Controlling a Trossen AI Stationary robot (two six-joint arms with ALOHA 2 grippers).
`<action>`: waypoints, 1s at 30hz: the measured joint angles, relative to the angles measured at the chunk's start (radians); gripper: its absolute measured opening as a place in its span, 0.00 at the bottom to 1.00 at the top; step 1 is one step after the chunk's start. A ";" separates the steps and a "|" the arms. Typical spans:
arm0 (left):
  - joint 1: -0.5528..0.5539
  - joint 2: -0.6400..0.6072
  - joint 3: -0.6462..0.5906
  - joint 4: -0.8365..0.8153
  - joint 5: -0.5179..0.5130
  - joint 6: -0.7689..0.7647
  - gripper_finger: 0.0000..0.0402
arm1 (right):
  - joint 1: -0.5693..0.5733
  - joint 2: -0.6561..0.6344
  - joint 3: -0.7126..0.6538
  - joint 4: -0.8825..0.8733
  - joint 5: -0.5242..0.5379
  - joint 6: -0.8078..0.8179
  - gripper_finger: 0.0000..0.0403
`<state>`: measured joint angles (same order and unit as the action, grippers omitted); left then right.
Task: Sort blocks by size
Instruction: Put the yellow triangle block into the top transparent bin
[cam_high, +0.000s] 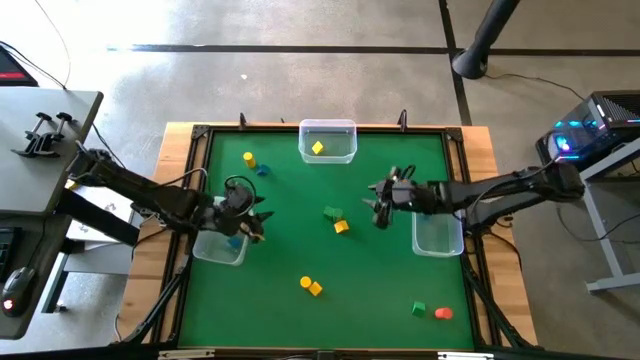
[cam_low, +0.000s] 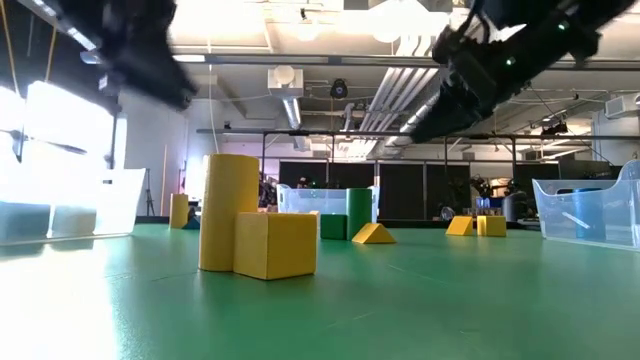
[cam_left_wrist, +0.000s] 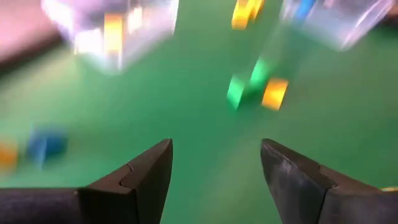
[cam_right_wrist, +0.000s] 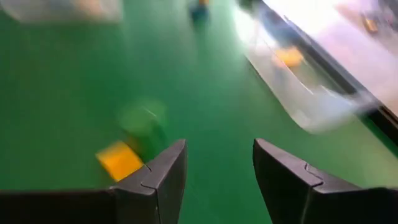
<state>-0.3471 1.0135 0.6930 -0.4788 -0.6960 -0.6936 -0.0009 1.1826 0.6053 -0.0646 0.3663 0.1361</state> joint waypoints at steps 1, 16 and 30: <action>-0.002 0.003 0.000 0.058 -0.029 0.056 0.57 | -0.025 -0.001 0.029 -0.087 0.000 0.002 0.44; 0.015 0.228 0.001 0.510 -0.143 0.375 0.57 | -0.443 0.129 0.114 -0.453 -0.226 -0.047 0.62; 0.056 0.480 0.000 0.814 -0.152 0.384 0.57 | -0.528 0.370 0.117 -0.388 -0.346 -0.093 0.60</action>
<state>-0.2915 1.4936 0.6933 0.3352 -0.8482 -0.3098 -0.5292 1.5527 0.7219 -0.4529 0.0198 0.0430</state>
